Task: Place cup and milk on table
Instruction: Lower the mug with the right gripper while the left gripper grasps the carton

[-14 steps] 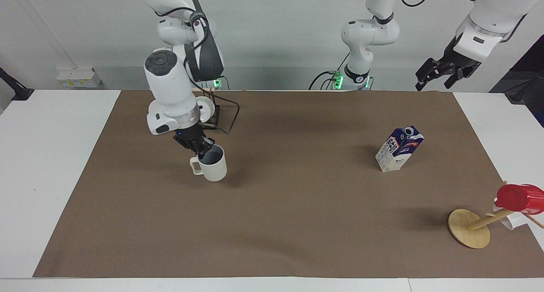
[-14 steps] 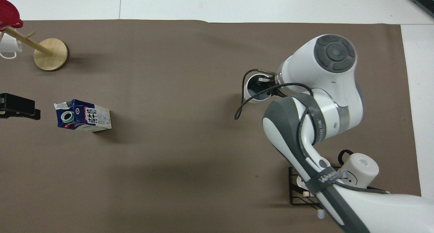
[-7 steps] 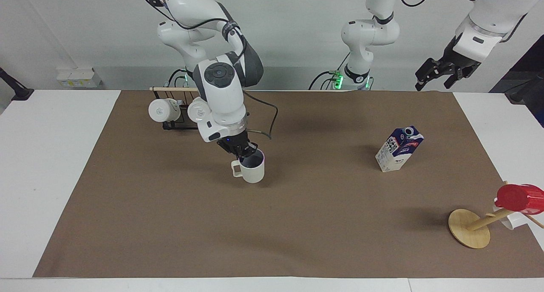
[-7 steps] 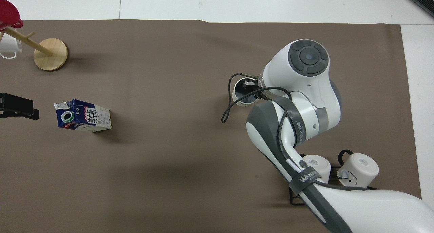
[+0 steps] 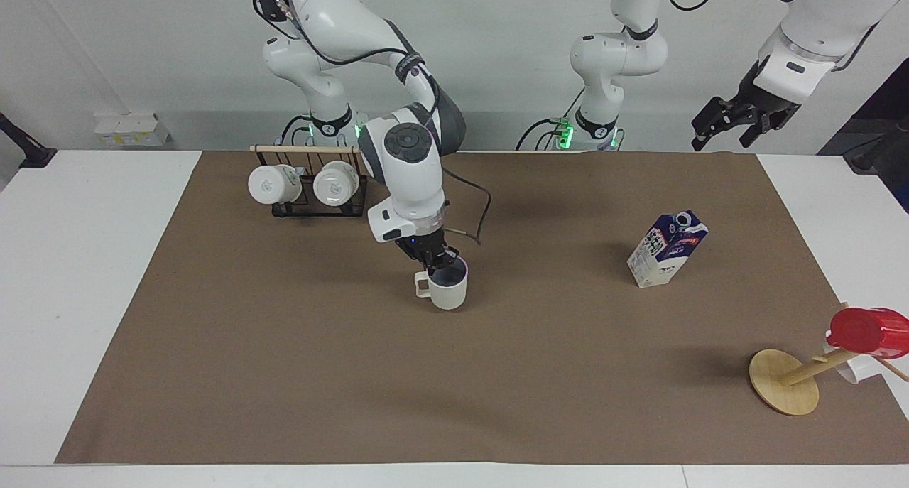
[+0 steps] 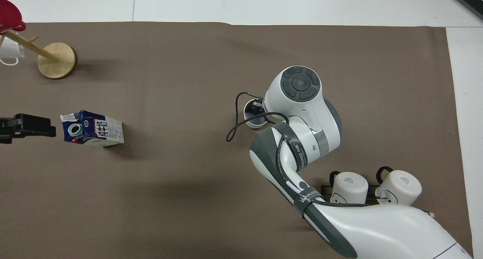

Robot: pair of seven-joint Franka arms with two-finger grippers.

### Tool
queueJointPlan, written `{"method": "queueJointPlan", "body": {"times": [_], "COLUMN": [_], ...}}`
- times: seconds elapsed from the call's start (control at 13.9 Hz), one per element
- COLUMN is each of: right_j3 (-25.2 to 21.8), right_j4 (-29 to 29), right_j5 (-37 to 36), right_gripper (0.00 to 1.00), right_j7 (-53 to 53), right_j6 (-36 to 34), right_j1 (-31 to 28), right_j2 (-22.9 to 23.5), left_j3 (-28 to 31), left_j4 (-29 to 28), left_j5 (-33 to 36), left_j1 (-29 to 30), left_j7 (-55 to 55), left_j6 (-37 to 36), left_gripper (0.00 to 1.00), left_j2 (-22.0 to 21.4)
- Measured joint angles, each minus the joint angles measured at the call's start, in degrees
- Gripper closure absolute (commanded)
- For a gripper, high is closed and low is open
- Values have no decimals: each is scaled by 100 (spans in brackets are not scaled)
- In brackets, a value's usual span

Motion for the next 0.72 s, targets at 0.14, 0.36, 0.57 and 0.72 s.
{"method": "queueJointPlan", "body": {"times": [0.14,0.36,0.57,0.72], "right_j3": [-1,-9,-9,-15], "right_j4": [-10,-20,-12,32], "right_j5": [0,1,0,-1], "right_gripper": [61,1,0,0], "right_j7": [12,16,17,17], "right_j6": [1,1,33,92], "right_j1": [-2,-12,-11,-16], "right_j2": [-1,-1,-17,-91], "left_j3": [-17,-24,-25,-28], "left_j4": [-771,-1613,-1879,-1880], "left_j5": [1,1,61,79], "left_j1": [-1,-3,-3,-4], "left_j7": [4,34,55,83], "left_j6": [856,2184,2962,3160], "left_gripper": [0,0,0,16], "left_j2": [-147,-65,352,614]}}
